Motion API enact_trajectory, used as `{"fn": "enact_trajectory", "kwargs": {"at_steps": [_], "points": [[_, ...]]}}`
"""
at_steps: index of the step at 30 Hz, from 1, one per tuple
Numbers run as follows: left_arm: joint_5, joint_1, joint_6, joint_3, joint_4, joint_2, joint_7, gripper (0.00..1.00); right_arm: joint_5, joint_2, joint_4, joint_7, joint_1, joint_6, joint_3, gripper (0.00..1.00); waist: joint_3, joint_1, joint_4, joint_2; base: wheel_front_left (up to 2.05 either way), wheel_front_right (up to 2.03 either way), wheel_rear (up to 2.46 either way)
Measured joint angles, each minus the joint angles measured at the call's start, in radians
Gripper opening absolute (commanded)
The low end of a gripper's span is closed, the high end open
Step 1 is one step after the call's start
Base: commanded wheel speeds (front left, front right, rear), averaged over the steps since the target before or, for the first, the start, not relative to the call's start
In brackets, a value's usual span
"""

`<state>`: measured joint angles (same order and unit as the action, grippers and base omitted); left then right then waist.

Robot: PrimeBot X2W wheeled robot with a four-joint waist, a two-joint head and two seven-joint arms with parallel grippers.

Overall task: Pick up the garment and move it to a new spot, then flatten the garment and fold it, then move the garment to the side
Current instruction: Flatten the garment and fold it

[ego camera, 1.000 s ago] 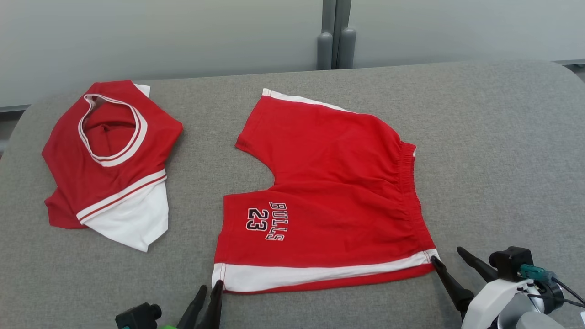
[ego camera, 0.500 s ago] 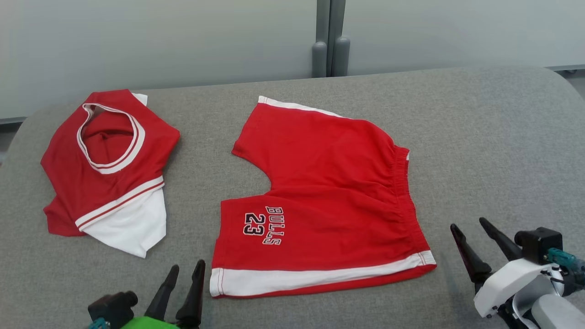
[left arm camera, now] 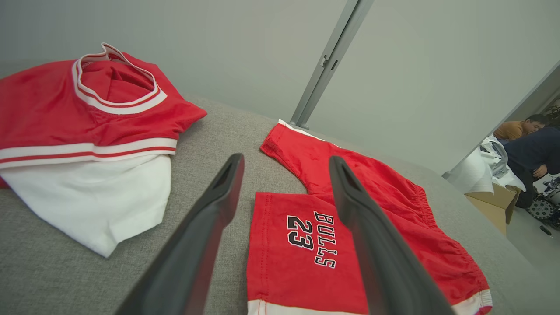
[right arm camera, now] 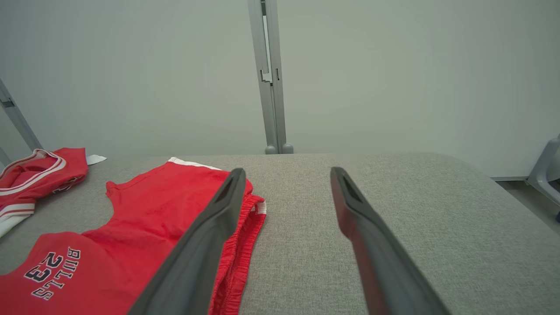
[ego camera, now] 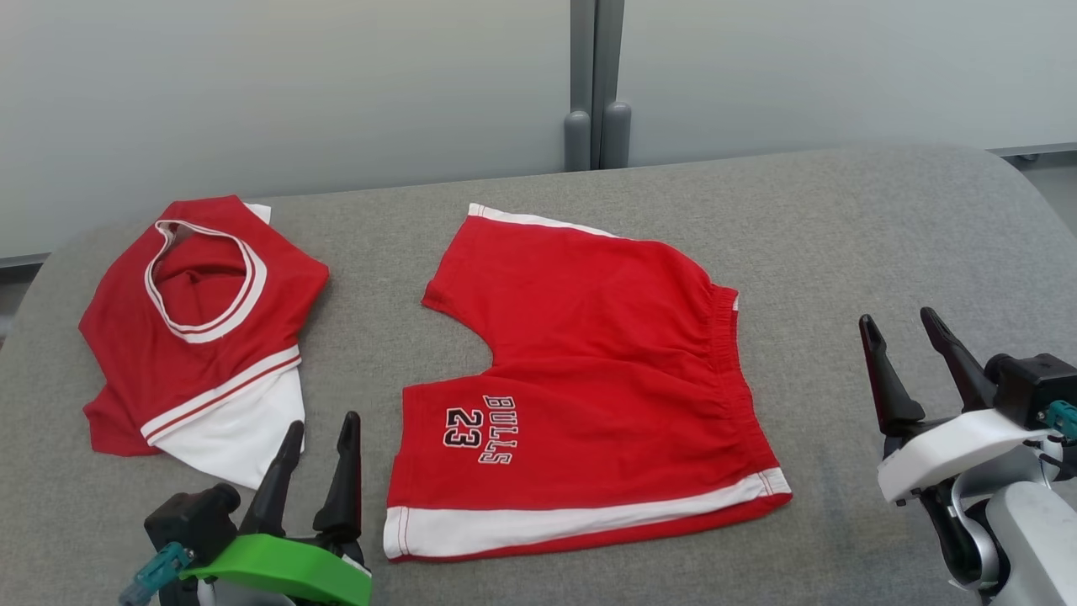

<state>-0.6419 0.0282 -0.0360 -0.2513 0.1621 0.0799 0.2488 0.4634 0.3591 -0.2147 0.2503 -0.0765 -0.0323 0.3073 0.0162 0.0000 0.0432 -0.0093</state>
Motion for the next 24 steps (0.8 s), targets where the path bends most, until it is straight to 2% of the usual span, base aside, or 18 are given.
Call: {"fn": "enact_trajectory", "kwargs": {"at_steps": [5, 10, 24], "points": [[0.058, 0.006, 0.04, 0.033, -0.014, 0.0, 0.0, 1.0, -0.023, -0.036, 0.043, 0.0, 0.0, -0.031, -0.017, 1.0, 0.004, 0.0, -0.001, 0.0, 0.0, 0.0, 0.0], [0.091, 0.037, 0.071, 0.06, -0.03, -0.001, 0.0, 1.0, -0.043, -0.06, 0.073, 0.0, 0.003, -0.042, -0.028, 1.0, 0.007, 0.0, -0.003, 0.0, 0.0, 0.0, 0.0], [0.173, 0.084, 0.089, 0.074, -0.072, -0.006, 0.003, 1.0, -0.052, -0.108, 0.077, 0.001, 0.069, -0.049, -0.029, 1.0, 0.007, 0.0, -0.01, 0.0, 0.0, 0.0, 0.0]]}}
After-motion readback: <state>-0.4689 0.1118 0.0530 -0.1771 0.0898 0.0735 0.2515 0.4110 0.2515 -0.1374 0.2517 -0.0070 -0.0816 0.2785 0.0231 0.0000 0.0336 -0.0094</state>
